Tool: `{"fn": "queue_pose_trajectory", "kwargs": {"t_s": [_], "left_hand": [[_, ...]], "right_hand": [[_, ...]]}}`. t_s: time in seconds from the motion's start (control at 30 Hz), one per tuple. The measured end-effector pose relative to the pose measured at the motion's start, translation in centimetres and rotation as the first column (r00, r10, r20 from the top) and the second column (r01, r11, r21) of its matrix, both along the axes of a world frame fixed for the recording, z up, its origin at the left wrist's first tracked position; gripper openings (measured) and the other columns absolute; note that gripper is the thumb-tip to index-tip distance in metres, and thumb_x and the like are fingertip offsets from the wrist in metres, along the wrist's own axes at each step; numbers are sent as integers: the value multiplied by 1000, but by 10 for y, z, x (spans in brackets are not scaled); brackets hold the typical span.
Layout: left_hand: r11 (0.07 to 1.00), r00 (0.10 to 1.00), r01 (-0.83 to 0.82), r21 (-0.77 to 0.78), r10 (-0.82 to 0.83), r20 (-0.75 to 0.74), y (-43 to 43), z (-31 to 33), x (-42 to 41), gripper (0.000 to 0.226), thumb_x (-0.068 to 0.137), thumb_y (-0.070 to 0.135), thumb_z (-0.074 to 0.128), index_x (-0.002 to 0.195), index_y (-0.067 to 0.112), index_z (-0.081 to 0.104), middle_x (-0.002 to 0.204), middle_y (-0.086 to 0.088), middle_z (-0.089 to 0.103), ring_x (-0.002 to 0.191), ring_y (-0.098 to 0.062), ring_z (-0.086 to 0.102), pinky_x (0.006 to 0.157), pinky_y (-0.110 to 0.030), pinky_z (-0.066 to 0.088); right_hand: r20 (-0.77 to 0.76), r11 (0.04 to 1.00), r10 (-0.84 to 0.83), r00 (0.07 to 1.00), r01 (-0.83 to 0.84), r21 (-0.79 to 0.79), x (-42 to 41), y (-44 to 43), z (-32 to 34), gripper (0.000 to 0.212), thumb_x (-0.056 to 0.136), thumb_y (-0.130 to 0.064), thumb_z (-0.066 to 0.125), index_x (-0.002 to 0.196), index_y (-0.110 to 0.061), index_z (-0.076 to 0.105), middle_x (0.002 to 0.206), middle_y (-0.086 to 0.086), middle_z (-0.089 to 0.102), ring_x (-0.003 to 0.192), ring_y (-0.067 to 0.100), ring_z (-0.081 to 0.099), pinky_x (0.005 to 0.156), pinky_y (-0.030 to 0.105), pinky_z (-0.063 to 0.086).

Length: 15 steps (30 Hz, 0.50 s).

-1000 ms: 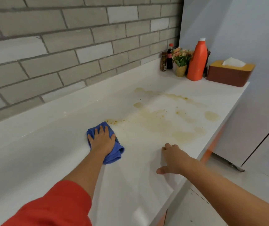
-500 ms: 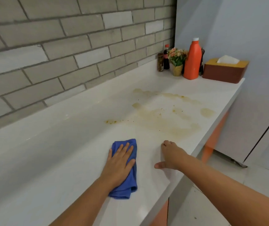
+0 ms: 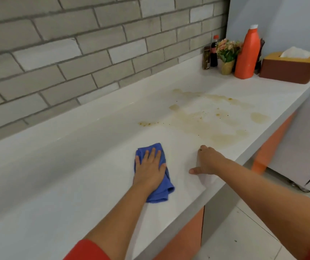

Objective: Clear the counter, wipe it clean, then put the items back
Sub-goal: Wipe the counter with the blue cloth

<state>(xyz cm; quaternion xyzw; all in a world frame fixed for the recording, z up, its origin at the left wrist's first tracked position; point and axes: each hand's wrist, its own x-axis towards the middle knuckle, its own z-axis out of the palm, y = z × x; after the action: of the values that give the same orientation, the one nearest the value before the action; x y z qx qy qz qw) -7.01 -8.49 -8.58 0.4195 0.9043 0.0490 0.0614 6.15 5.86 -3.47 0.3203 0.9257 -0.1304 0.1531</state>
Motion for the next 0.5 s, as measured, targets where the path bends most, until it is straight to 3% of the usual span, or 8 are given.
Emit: {"fn": "queue_pose_trajectory", "kwargs": {"t_s": [0.1,0.17,0.27,0.33,0.4,0.5], "left_hand": [[993,994,110,44,-110,-3,-39,0,47,62,93,54,11,149,30,0,157,11,-5,145,-10,-8,114,-34,-14],[987,991,136,79,-137,2,-79,1,60,78,78,69,-4,147,35,-1,154,18,-10,142,-3,-12,112,-30,-18],[997,1000,-2,78,1,5,-132,0,41,99,62,84,-17,147,37,1,152,20,-10,140,-1,-12,113,-30,-13],[981,984,-177,78,178,-3,-150,2,13,82,80,76,4,149,30,7,157,12,-2,145,-10,-3,117,-36,-5],[937,937,-347,29,348,-28,-149,4,-4,61,97,50,20,150,22,8,159,3,2,146,-17,2,118,-42,0],[897,896,-442,-20,441,-45,-114,4,10,60,100,43,18,150,16,2,159,-4,-1,146,-23,1,117,-47,-4]], "right_hand": [[-1,1000,21,1000,-21,17,2,-1,0,79,84,-59,54,133,1,40,138,14,33,122,29,42,97,34,41],[-9,999,30,1000,-30,19,3,-1,0,76,85,-60,52,130,1,44,137,14,35,120,28,43,96,34,42],[-13,998,46,999,-45,33,6,-1,-2,75,86,-60,49,130,1,44,135,14,36,119,28,44,95,35,43],[-25,998,46,999,-45,40,8,-2,-3,76,88,-59,46,134,2,40,140,16,32,125,30,40,100,37,40],[-30,997,51,998,-50,55,10,-6,-6,78,91,-57,41,139,4,31,146,19,26,132,33,31,107,38,33],[-28,997,50,998,-48,66,12,-10,-7,77,93,-54,39,142,4,26,147,22,25,136,36,25,110,41,28]]}}
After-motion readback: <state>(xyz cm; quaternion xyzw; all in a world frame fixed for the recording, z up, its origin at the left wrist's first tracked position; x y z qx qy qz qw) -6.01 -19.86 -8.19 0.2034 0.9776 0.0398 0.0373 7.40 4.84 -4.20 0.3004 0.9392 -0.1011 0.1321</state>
